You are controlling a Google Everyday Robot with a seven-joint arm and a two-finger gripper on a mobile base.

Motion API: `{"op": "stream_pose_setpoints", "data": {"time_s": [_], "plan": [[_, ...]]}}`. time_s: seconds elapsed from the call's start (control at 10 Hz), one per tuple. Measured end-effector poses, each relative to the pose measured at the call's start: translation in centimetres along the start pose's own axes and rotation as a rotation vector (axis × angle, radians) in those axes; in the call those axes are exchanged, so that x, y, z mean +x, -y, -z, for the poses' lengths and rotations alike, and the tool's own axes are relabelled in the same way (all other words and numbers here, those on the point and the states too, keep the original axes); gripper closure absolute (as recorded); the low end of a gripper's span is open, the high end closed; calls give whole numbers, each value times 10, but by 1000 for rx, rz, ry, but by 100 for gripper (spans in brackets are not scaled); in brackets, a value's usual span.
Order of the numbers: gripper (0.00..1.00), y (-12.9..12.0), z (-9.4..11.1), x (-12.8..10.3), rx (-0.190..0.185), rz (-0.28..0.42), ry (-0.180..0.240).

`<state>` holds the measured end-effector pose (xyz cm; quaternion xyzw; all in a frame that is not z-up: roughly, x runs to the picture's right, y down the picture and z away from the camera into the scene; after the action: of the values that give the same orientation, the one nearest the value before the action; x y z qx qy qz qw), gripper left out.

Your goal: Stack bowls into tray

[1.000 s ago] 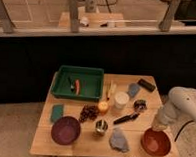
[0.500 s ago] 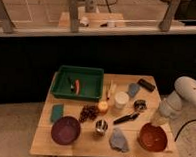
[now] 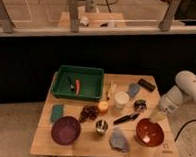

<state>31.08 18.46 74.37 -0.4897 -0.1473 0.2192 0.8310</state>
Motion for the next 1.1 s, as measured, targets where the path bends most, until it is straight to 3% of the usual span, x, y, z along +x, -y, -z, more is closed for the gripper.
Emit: {"op": "stream_pose_setpoints", "data": {"time_s": [0.1, 0.3, 0.5, 0.8, 1.1], "plan": [[100, -7, 5, -6, 38, 51, -6], [100, -24, 14, -21, 155, 127, -8], [100, -39, 12, -39, 177, 209, -17], [100, -57, -2, -72, 167, 320, -38], [100, -68, -21, -121, 159, 442, -59]]}}
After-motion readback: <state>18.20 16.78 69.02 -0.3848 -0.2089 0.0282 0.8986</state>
